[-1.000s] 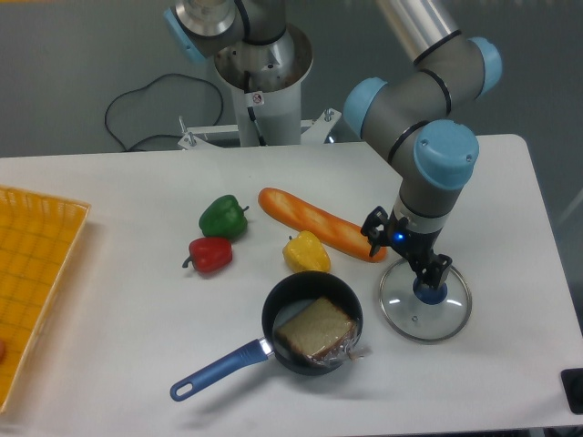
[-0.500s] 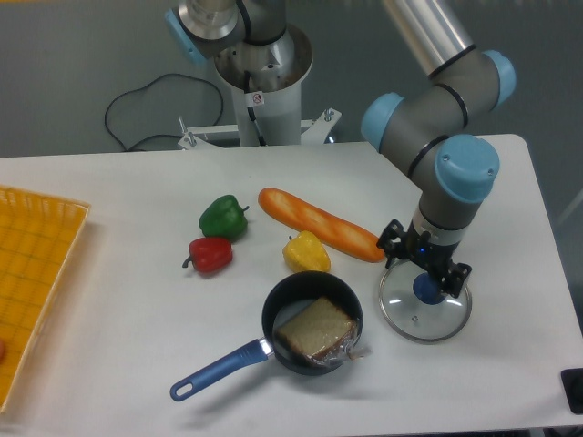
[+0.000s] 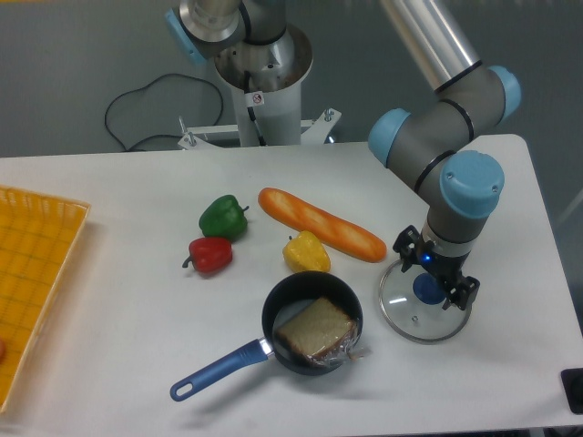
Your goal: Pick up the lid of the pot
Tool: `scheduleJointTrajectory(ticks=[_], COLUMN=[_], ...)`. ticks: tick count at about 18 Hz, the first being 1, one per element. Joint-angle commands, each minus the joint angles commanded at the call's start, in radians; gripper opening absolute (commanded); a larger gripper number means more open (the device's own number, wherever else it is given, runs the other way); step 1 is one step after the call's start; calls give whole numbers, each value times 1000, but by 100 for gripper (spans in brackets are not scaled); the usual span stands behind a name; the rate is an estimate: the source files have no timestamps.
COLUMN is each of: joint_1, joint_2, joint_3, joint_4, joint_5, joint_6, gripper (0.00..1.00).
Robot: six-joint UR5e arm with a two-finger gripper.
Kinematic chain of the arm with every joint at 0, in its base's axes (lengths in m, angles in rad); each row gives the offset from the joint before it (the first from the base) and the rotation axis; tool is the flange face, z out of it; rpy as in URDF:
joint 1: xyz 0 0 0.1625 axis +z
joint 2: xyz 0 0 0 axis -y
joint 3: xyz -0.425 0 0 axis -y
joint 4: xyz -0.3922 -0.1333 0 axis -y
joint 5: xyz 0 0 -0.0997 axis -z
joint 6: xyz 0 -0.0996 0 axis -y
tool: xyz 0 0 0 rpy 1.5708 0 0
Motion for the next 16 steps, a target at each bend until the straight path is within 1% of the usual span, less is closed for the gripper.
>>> scheduleJointTrajectory(ticks=[16], joint_1=[9], joint_2=[-35], joint_3=[3], joint_4=[-2], joint_5=[-3], joint_6=[-14], gripper=[100])
